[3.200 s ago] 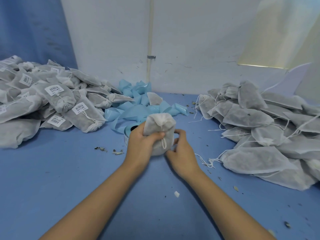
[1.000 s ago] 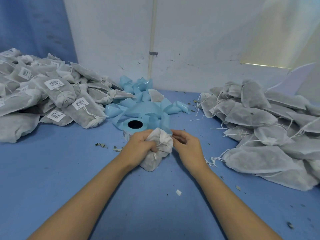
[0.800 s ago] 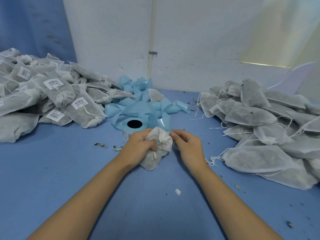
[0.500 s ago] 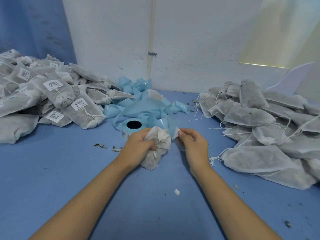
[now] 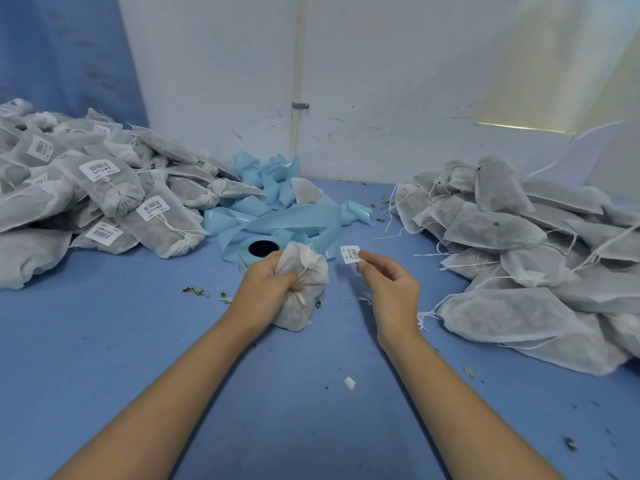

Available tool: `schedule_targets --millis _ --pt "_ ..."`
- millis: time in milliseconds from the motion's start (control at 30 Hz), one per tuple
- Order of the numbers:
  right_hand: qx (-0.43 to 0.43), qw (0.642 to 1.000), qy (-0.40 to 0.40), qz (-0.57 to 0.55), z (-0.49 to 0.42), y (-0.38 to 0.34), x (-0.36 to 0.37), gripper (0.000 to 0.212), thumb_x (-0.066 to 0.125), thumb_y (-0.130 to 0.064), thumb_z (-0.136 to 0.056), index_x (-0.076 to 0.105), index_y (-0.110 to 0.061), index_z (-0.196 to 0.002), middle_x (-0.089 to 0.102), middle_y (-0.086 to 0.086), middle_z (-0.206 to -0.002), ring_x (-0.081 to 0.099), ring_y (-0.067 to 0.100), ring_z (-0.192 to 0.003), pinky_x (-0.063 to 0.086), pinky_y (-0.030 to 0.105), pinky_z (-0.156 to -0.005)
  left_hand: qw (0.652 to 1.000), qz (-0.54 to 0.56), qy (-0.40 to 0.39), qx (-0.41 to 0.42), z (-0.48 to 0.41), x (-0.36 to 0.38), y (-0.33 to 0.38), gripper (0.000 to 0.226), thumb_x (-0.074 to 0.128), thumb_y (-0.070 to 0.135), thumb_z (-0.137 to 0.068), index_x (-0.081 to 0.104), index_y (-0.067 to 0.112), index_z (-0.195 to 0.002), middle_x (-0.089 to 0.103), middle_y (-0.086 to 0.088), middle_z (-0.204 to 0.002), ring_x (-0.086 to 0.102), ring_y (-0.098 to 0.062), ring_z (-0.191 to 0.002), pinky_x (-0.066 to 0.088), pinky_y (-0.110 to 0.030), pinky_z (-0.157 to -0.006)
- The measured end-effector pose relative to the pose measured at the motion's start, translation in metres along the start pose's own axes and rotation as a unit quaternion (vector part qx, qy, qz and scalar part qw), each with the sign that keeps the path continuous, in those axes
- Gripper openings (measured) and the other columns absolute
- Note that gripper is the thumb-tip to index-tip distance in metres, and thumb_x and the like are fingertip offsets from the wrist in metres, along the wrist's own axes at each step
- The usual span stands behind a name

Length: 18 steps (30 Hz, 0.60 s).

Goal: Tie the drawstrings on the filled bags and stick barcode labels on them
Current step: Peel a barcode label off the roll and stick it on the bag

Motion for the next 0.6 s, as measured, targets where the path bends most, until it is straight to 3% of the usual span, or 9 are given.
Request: schedule_targets --millis 133,233,333,400,600 --pt "0.026 0.998 0.002 -0.049 0.004 -0.003 0.001 0.011 0.068 -0.009 -0.086 0.073 -0.018 -0.091 0.073 0.0 -0.084 0.065 0.007 -0.075 0.049 0.012 -0.067 1.0 0.014 0.012 0.007 0.0 0.0 0.002 0.019 0.06 0.01 -0.073 0.061 0.024 -0.086 0.063 0.01 -0.083 0.058 -0.007 -0.079 0.042 -0.021 -0.069" --pt "0.097 0.987 0.011 -0.123 0.008 -0.004 0.005 0.021 0.068 -0.003 -0.085 0.069 -0.018 -0.1 0.071 0.004 -0.082 0.064 0.01 -0.072 0.052 0.014 -0.065 0.995 0.077 0.06 0.001 -0.002 0.0 0.005 0.024 0.063 0.002 -0.082 0.063 0.024 -0.09 0.068 0.011 -0.085 0.063 -0.006 -0.08 0.047 -0.015 -0.065" --pt "0.183 0.966 -0.003 -0.18 0.013 -0.005 0.011 0.018 0.068 -0.003 -0.085 0.068 -0.012 -0.1 0.072 0.003 -0.086 0.066 0.007 -0.07 0.052 0.012 -0.059 0.985 0.139 0.104 -0.007 -0.003 0.002 0.01 0.026 0.066 0.004 -0.083 0.063 0.019 -0.104 0.07 -0.001 -0.102 0.066 -0.018 -0.094 0.052 -0.029 -0.081" --pt "0.217 0.957 -0.016 -0.192 0.017 -0.006 0.016 0.013 0.068 -0.004 -0.085 0.069 -0.012 -0.096 0.073 0.0 -0.083 0.066 0.005 -0.069 0.052 0.013 -0.059 0.978 0.168 0.123 0.005 -0.002 0.002 0.013 0.029 0.066 0.006 -0.084 0.061 0.025 -0.106 0.069 0.0 -0.107 0.066 -0.017 -0.099 0.052 -0.033 -0.085" --pt "0.247 0.939 -0.068 -0.228 0.028 -0.01 0.029 0.01 0.071 -0.013 -0.083 0.067 -0.013 -0.092 0.073 -0.001 -0.075 0.071 0.008 -0.068 0.053 0.016 -0.057 0.969 0.15 0.183 0.075 0.0 -0.005 0.024 0.033 0.071 0.006 -0.082 0.06 0.031 -0.1 0.068 0.01 -0.1 0.064 -0.001 -0.089 0.052 -0.02 -0.079"
Point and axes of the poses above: each hand's wrist, its own z-axis away from the middle knuckle, its own x-axis out of the palm, y = z × x, the point moved 4 cm from there along -z, towards the middle knuckle
